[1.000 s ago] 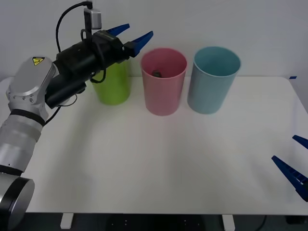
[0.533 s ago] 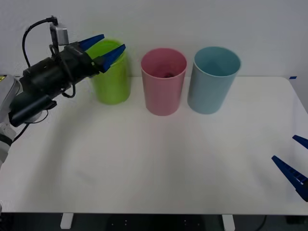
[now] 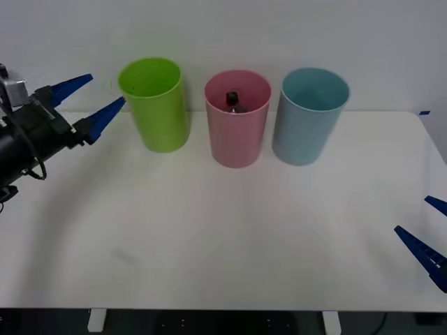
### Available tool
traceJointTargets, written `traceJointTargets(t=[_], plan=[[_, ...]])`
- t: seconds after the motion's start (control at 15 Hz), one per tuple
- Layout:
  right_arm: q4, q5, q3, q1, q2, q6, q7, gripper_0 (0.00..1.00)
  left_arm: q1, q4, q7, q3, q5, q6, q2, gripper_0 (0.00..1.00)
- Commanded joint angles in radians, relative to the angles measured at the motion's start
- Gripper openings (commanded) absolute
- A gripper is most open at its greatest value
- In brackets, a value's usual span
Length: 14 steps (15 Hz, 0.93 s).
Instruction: Grasp the object on the table and drop it into the matching bin: aluminum can to the light blue bin, PET bottle to the pink bin.
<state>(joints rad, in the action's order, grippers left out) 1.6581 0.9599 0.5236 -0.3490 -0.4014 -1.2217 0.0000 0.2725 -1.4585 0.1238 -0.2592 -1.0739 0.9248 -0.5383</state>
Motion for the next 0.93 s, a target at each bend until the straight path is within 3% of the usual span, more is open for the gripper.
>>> traceJointTargets(t=[0.07, 0.4, 0.6, 0.93], plan=[[0.000, 0.000, 0.000, 0.000, 0.000, 0.000, 0.000, 1.00, -0.070, -0.034, -0.009, -0.101, -0.046, 0.091, -0.002, 1.00], [0.000, 0.000, 0.000, 0.000, 0.000, 0.000, 0.000, 1.00, -0.200, -0.117, -0.030, -0.204, -0.100, 0.144, -0.002, 1.00], [0.000, 0.000, 0.000, 0.000, 0.000, 0.000, 0.000, 1.00, -0.254, -0.120, -0.047, -0.272, -0.101, 0.217, -0.002, 1.00], [0.000, 0.000, 0.000, 0.000, 0.000, 0.000, 0.000, 1.00, -0.351, -0.123, -0.064, -0.315, -0.078, 0.224, -0.006, 1.00]])
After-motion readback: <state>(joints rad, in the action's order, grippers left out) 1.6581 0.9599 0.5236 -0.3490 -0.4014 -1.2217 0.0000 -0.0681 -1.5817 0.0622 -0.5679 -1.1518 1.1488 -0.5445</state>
